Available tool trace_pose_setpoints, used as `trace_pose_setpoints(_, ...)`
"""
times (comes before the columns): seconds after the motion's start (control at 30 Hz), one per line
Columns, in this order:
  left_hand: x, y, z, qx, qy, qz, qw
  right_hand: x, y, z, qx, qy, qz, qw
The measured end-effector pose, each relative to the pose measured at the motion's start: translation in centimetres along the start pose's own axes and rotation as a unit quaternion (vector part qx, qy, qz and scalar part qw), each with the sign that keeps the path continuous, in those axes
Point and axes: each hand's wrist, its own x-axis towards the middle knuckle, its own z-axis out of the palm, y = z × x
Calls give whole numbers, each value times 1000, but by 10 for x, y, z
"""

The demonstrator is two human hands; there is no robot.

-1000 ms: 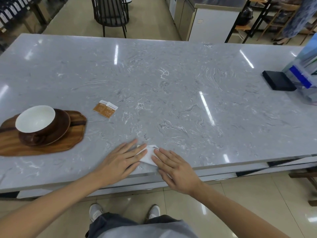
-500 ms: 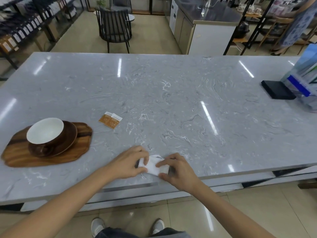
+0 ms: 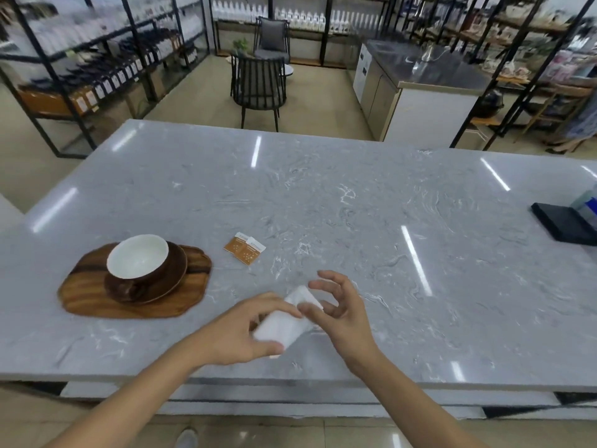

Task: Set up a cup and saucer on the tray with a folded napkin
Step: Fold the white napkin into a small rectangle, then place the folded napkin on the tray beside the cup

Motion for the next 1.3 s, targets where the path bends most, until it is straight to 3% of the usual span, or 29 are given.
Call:
trace_pose_setpoints(0.2,-44,0,-40,-74,87,-52,992,24,-19,65,42,-49,37,997)
trace_pose_setpoints(0.33,-71,-9,-59,-127,179,-43,975,32,-27,107,44,-139,52,988)
trace_pose_setpoints(0.53,-113,-33,-78,-199,311,-56,927,31,-23,161,80,-265,89,957)
trace_pose_setpoints(0.67,-143,-59,-97,-220,410,-73,882,17,-1,209,20,-260,95,961)
trace_pose_setpoints(0.8,-167,-89,-124,-255,402,-65,877,17,15,255,23,-201,79,976)
trace_pose_setpoints(0.97,-181,-124,-168,-327,392,-146,847,27,25,303,-14,-180,45,982)
trace_pose_setpoints(1.1,-189,-162,-200,-302,375,-165,861,32,39,339,-29,-145,20,989)
trace_pose_setpoints(1.3,-177,-210,-254,-288,287,-157,900,33,66,387,-151,-37,-102,983)
